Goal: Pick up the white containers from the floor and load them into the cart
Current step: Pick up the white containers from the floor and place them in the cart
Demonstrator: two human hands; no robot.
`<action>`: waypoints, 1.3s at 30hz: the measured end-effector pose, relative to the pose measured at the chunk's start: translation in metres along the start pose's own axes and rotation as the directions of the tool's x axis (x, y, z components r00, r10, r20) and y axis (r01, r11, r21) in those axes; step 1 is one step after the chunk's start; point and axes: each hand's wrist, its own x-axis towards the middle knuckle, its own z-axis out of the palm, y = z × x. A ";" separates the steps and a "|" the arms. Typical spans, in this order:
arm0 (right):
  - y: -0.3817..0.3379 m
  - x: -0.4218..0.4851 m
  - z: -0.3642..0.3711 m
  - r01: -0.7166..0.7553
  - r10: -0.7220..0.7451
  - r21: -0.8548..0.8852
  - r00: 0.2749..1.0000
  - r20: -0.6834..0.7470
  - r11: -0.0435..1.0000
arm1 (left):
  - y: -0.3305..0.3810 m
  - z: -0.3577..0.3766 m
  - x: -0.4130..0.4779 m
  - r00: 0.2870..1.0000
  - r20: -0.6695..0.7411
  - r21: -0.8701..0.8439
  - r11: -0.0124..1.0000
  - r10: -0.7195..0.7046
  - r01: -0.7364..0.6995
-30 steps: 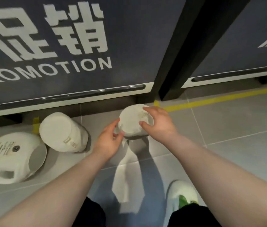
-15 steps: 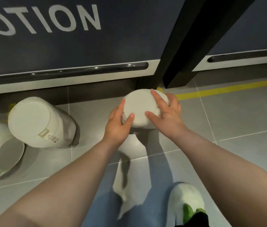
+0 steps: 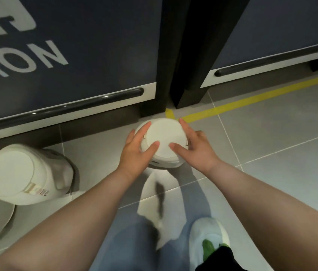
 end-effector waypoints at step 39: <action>-0.314 -0.570 -0.317 0.027 0.319 0.474 0.705 -0.633 0.880 | 0.542 -0.142 -0.426 0.729 0.545 0.115 0.825 0.413 -0.553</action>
